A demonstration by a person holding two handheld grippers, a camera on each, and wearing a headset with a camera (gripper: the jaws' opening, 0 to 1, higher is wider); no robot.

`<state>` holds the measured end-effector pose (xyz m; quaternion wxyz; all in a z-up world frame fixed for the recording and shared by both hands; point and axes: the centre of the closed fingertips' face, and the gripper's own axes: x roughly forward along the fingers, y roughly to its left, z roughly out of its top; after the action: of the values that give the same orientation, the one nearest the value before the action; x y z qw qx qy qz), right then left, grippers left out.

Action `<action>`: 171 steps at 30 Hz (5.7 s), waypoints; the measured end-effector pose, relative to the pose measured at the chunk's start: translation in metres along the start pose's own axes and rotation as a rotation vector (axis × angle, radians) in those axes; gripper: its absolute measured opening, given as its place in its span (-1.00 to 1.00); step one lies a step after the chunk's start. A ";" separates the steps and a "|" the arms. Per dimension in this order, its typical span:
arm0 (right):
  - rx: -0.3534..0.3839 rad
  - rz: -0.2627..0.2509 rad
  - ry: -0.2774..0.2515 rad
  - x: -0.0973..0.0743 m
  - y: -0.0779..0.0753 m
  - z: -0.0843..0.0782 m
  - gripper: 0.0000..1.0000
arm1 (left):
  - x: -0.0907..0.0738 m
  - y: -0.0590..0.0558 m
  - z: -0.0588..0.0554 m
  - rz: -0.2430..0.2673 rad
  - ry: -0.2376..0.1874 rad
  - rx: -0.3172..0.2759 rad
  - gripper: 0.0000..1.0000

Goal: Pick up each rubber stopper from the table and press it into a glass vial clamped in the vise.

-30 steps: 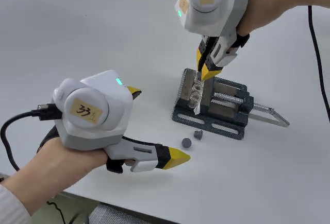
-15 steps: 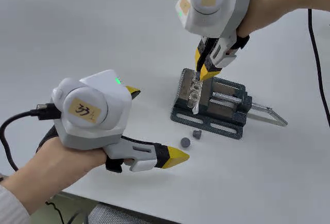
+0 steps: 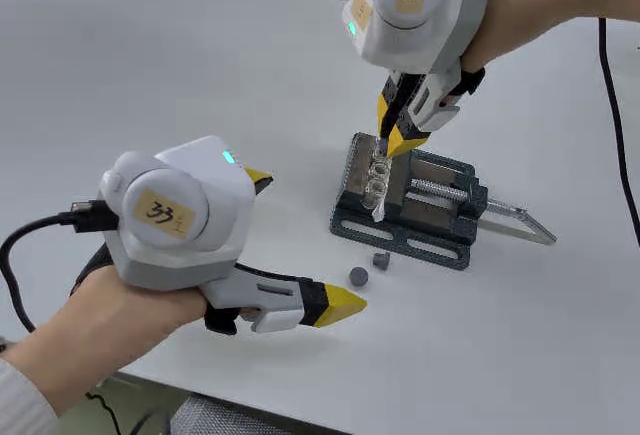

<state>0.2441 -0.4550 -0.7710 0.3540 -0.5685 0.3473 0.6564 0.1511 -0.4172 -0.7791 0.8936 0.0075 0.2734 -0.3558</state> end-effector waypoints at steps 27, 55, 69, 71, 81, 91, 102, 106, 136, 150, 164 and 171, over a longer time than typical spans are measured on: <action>0.028 0.003 -0.067 -0.011 0.004 -0.001 -0.90 | 0.001 -0.001 0.001 -0.002 0.002 0.003 0.89; 0.042 0.018 -0.074 -0.004 -0.002 0.001 -0.97 | 0.002 0.001 -0.005 -0.003 0.013 -0.011 0.88; 0.087 -0.008 -0.057 -0.004 0.000 0.002 -1.00 | 0.004 0.001 -0.004 -0.006 0.008 -0.015 0.88; 0.114 -0.005 -0.067 -0.003 -0.001 0.001 -1.00 | 0.005 0.001 -0.004 -0.005 0.008 -0.017 0.88; 0.143 -0.009 -0.076 -0.003 0.001 0.003 -1.00 | 0.006 0.004 -0.004 0.001 0.005 -0.025 0.87; 0.182 -0.021 -0.085 -0.003 0.001 0.001 -1.00 | 0.007 0.005 -0.005 0.004 0.006 -0.032 0.86; 0.204 -0.049 -0.073 -0.002 0.000 0.000 -1.00 | 0.009 0.006 -0.002 0.005 0.001 -0.035 0.85; 0.220 -0.062 -0.076 -0.001 -0.002 0.000 -1.00 | 0.010 0.007 -0.003 0.006 0.000 -0.037 0.85; 0.274 -0.106 -0.116 0.000 0.001 -0.002 -1.00 | 0.008 0.010 -0.002 0.020 -0.004 -0.040 0.83; 0.245 -0.109 -0.005 0.001 -0.002 0.000 -1.00 | 0.010 0.010 -0.001 0.018 -0.007 -0.044 0.83; 0.273 -0.094 0.058 0.003 -0.003 0.001 -1.00 | 0.011 0.006 0.002 0.011 -0.012 -0.038 0.82; 0.267 -0.083 0.052 0.002 -0.002 0.000 -1.00 | 0.009 0.006 0.005 0.010 -0.012 -0.024 0.82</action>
<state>0.2457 -0.4535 -0.7734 0.4444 -0.5469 0.4168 0.5742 0.1625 -0.4193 -0.7806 0.8970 -0.0038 0.2724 -0.3480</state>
